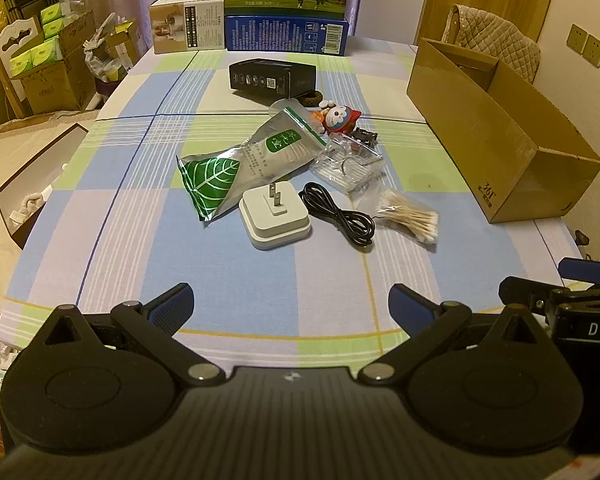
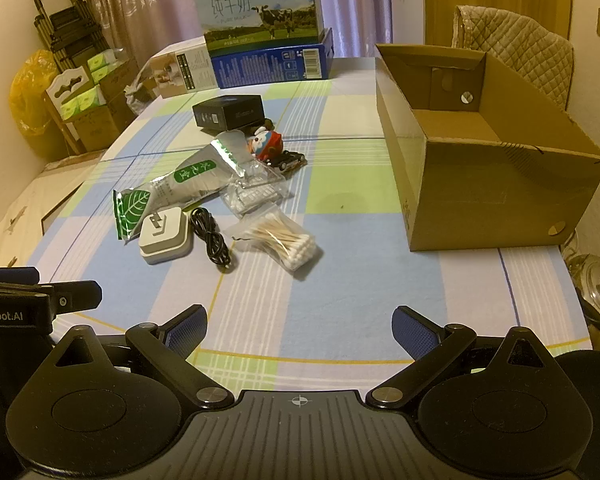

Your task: Organize objects

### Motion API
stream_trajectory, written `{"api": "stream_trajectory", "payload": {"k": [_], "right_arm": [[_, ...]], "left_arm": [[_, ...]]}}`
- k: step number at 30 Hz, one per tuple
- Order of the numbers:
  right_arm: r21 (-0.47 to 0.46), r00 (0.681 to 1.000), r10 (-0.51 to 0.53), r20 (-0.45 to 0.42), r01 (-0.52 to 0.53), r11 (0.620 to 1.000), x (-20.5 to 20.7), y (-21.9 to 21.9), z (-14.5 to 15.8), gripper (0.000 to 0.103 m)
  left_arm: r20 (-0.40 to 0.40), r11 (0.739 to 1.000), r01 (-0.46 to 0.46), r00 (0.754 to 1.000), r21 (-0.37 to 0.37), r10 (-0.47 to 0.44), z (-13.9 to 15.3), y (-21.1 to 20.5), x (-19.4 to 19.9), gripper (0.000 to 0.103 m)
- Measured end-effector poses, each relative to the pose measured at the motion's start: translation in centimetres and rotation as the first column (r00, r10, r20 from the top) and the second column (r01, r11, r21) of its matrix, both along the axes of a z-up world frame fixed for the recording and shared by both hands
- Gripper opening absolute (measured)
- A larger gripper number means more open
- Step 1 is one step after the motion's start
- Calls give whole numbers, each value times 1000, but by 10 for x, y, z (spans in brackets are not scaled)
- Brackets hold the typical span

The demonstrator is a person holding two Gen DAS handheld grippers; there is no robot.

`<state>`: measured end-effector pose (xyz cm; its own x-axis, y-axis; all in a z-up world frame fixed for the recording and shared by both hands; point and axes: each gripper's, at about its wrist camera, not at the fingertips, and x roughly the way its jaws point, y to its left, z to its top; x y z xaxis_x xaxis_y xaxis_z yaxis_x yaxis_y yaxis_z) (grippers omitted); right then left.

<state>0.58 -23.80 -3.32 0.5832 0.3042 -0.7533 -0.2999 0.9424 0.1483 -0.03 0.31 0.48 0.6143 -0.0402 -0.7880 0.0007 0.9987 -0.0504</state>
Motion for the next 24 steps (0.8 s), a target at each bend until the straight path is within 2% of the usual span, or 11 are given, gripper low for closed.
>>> {"api": "stream_trajectory", "payload": {"k": [24], "right_arm": [[-5,1000,13,-22,-13,1000,7,3,-7,97]], "left_arm": [[-3,1000,1,1000,15,-1,-2,6,5,102]]}}
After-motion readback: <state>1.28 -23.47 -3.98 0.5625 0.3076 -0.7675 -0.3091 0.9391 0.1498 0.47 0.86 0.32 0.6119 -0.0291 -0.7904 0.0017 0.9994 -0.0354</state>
